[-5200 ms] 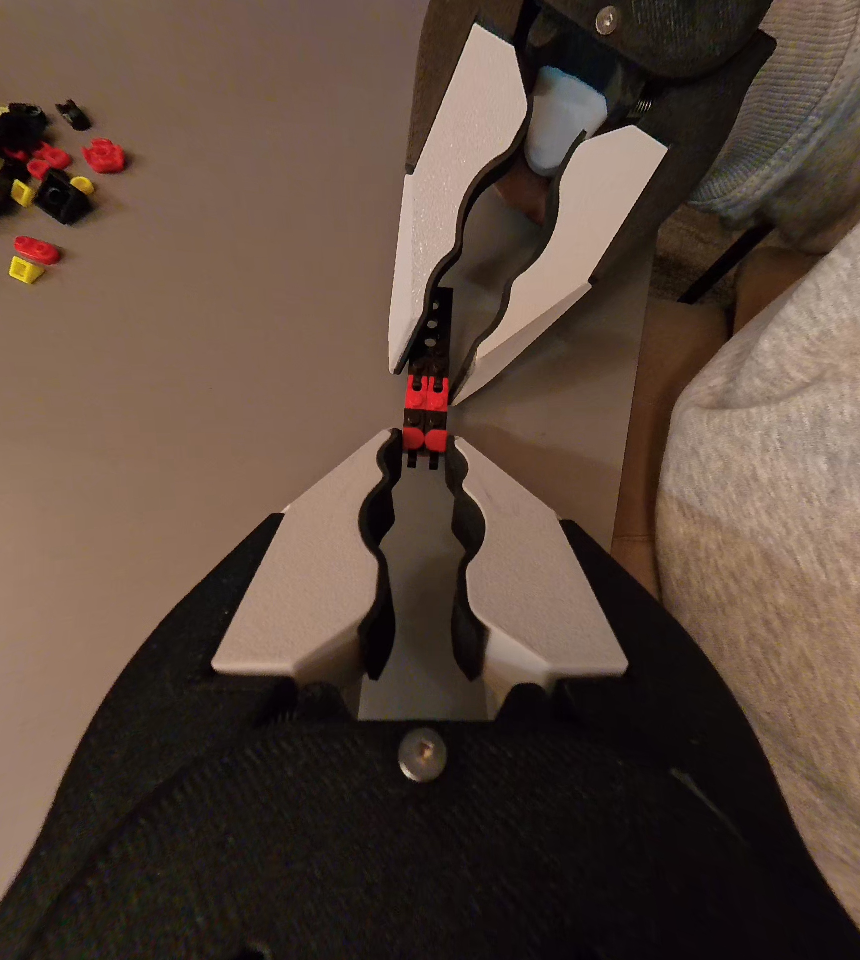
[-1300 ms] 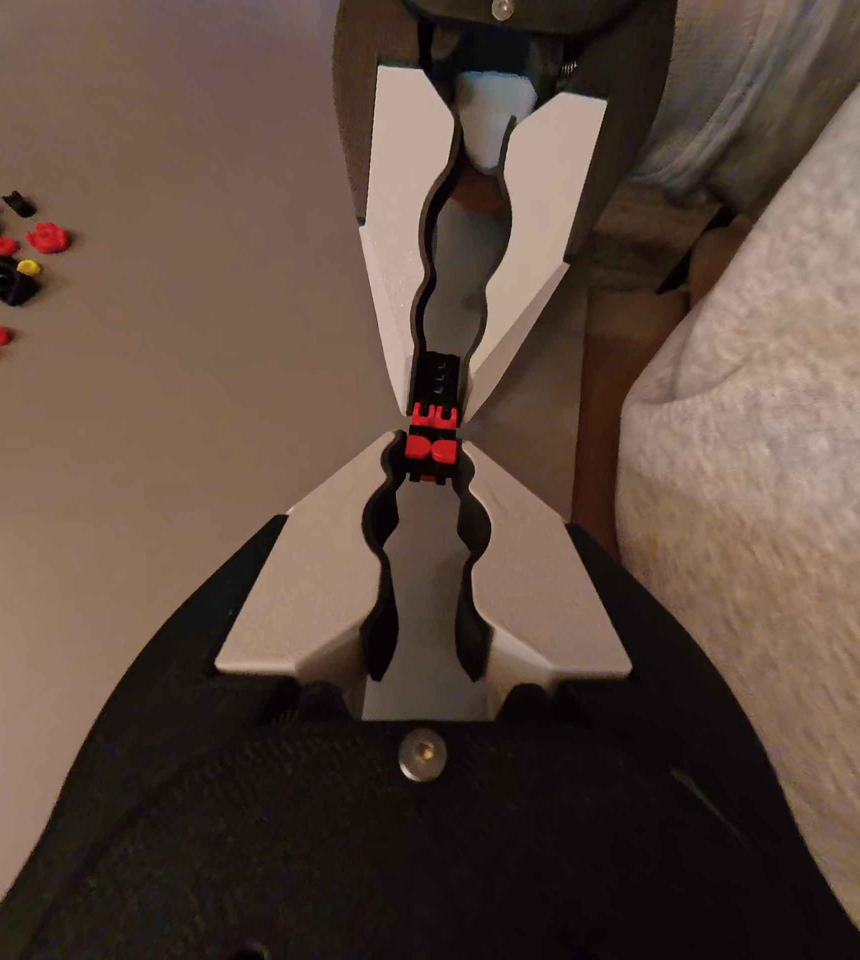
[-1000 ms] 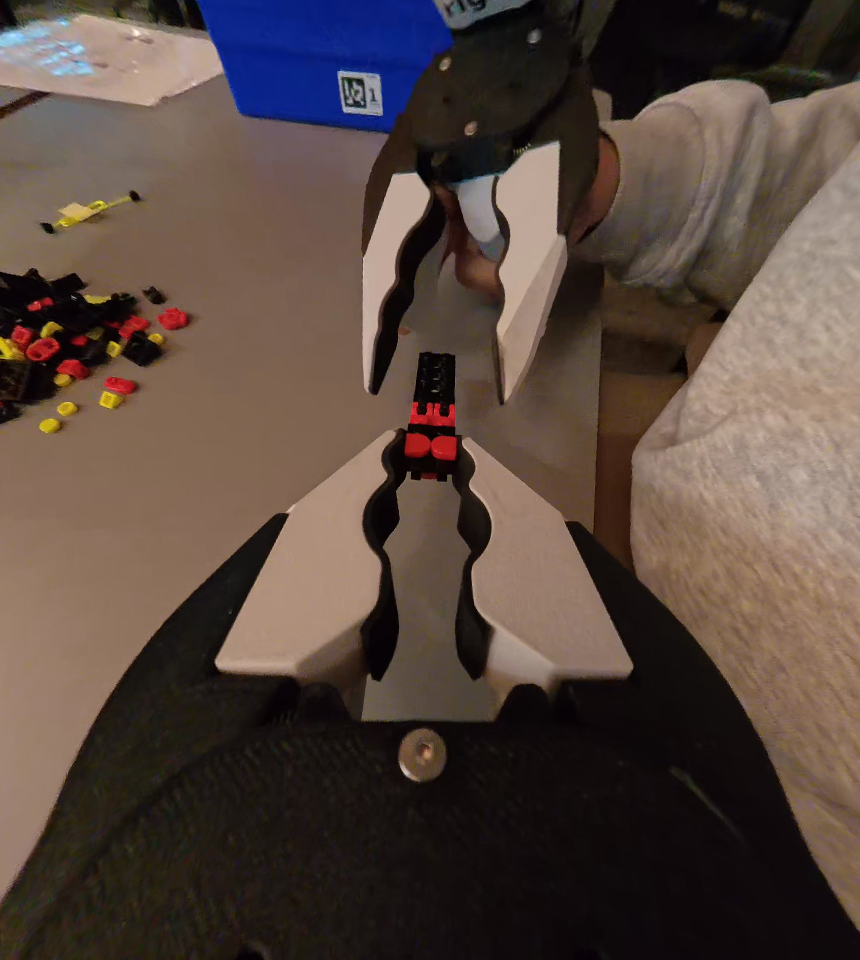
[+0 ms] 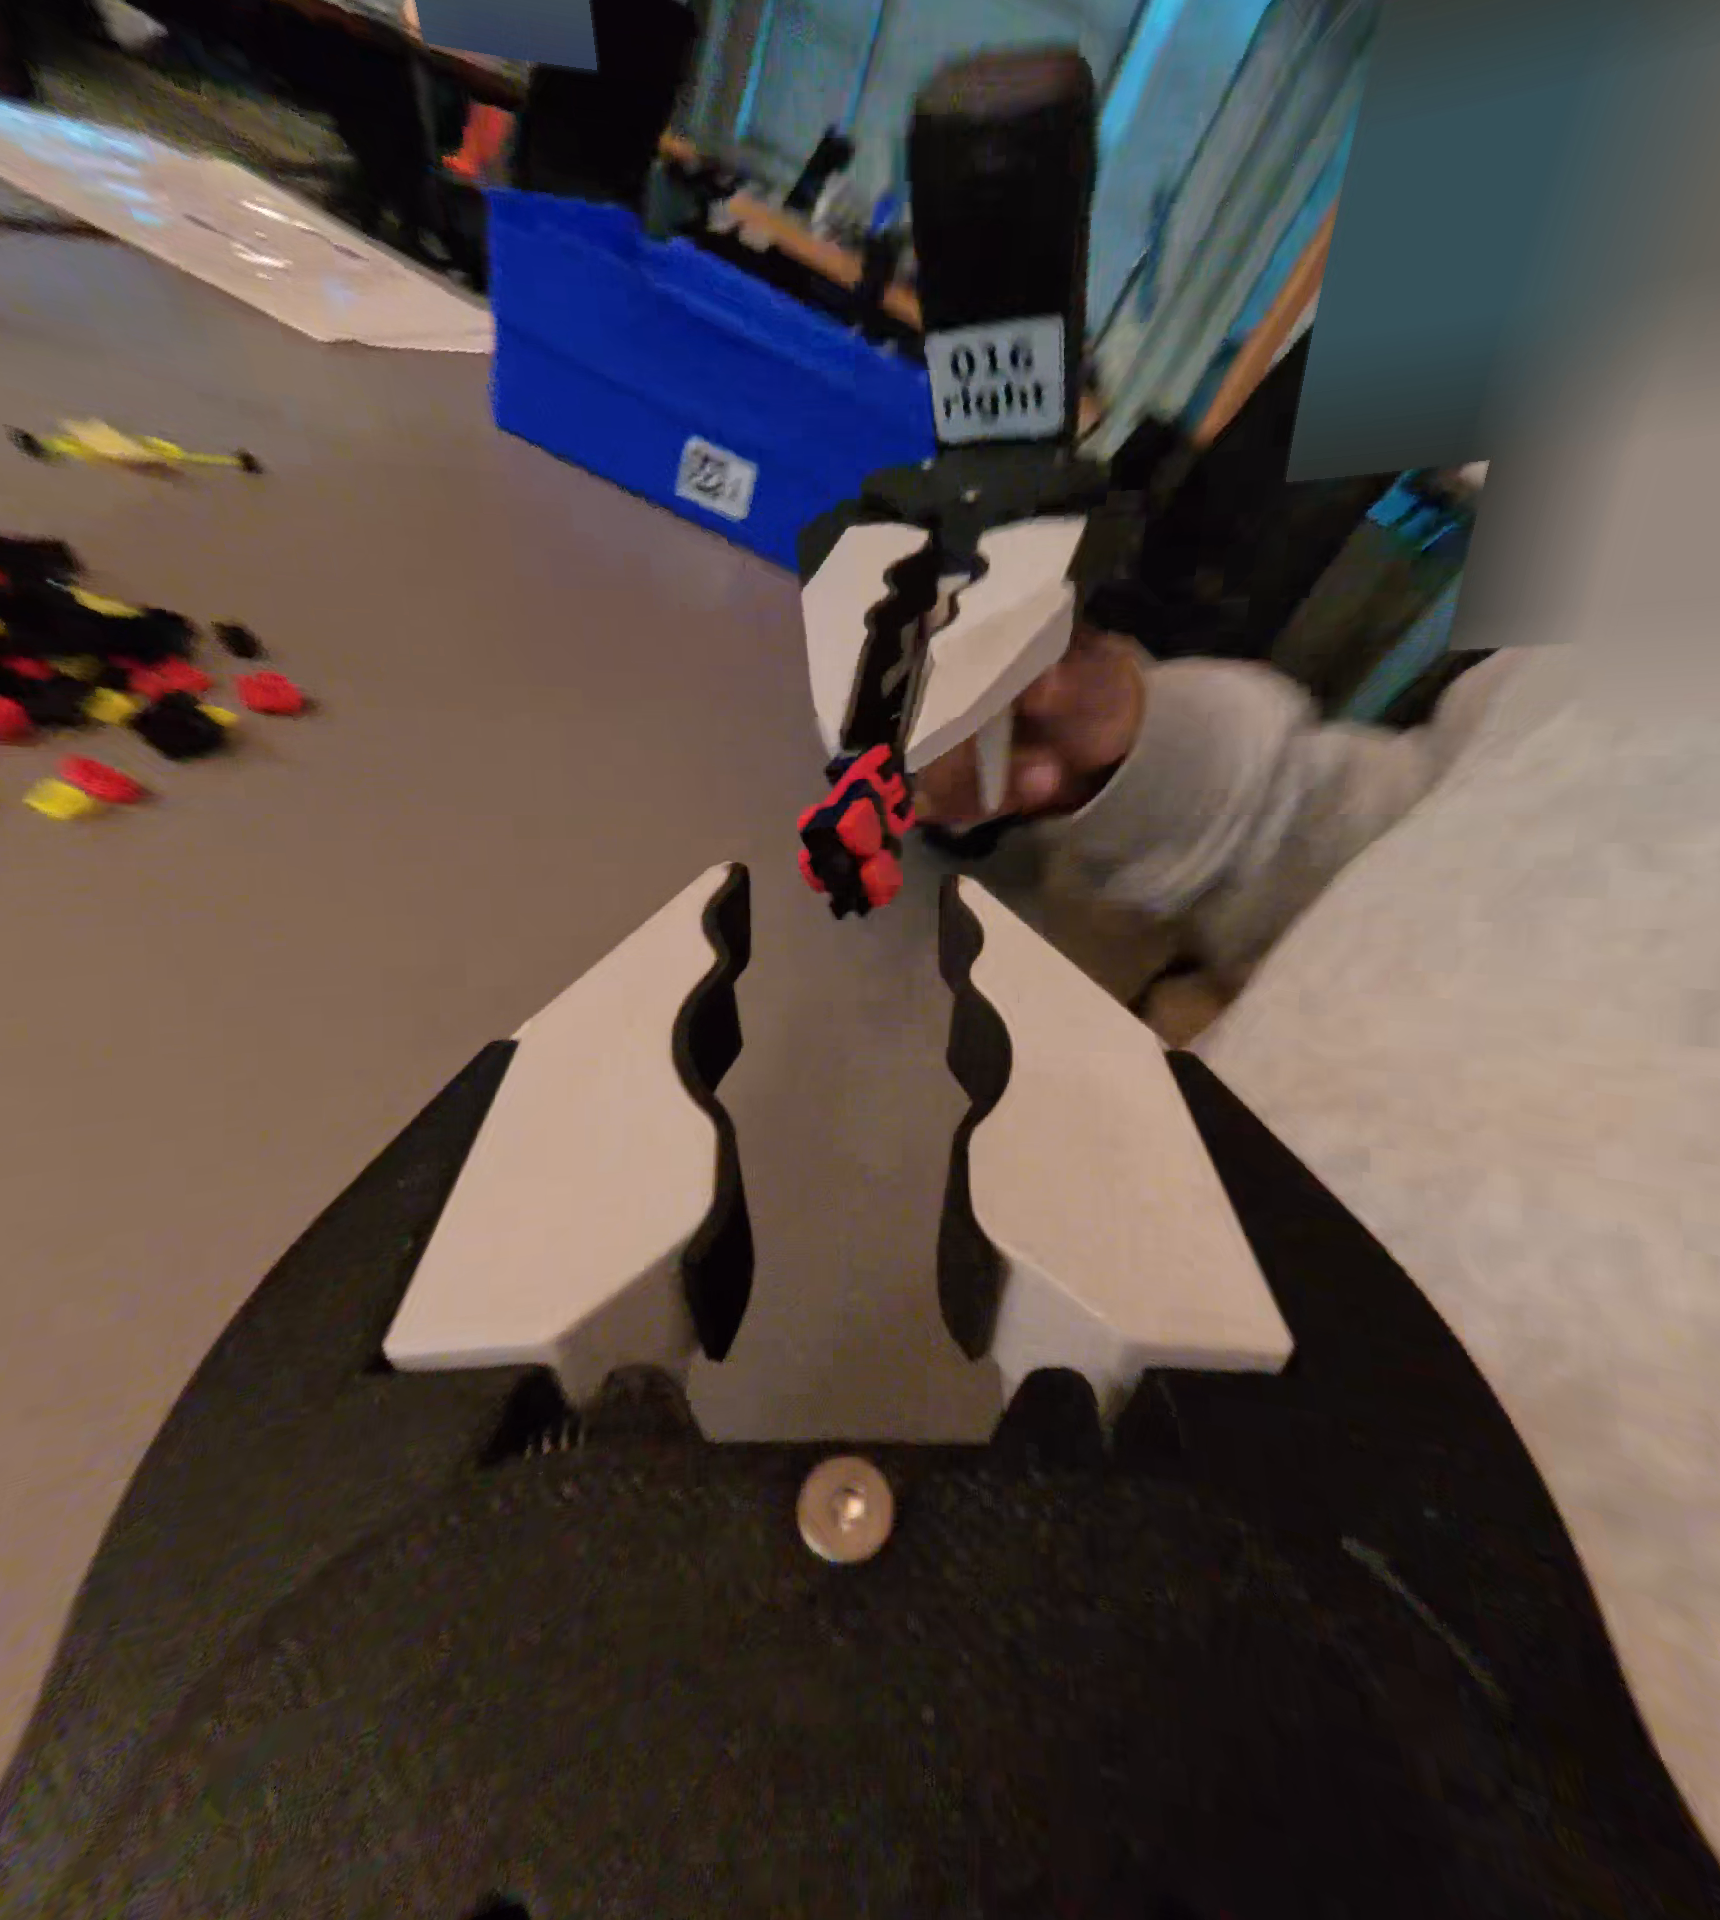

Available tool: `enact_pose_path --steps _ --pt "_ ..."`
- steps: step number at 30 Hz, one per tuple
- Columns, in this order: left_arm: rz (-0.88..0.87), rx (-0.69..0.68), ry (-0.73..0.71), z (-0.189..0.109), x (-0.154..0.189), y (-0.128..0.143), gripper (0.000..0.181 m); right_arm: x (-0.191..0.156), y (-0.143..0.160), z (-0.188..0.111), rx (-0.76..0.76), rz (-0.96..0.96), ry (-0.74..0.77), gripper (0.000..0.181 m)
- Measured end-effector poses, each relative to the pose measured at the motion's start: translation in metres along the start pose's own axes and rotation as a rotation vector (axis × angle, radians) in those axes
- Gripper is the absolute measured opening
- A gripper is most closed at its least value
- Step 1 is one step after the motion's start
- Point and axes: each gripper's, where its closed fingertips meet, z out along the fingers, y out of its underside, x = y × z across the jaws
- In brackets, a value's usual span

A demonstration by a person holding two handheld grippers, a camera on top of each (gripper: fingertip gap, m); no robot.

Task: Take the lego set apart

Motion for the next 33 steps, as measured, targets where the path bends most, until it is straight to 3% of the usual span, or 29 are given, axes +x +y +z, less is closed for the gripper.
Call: enact_pose_path --steps 1,5,10,15,24,33 --pt "-0.065 0.029 0.046 -0.002 0.003 -0.004 0.038 0.0 -0.002 0.0 0.001 -0.065 0.033 0.006" --pt "-0.091 0.062 0.048 -0.005 0.001 -0.009 0.03 0.0 -0.001 0.003 -0.039 -0.267 0.138 0.006" --pt "-0.062 0.062 -0.002 -0.006 -0.004 -0.01 0.016 -0.001 0.0 0.007 -0.07 -0.358 0.193 0.006" --pt "0.013 0.076 -0.036 -0.008 -0.004 -0.015 0.014 0.0 0.001 0.007 -0.042 -0.31 0.164 0.006" --pt "-0.001 0.119 0.041 -0.007 0.01 -0.022 0.013 -0.011 0.002 0.007 0.014 -0.13 -0.018 0.005" --pt "-0.023 0.138 0.065 -0.007 0.012 -0.023 0.013 -0.013 0.012 0.01 -0.052 -0.167 -0.021 0.005"
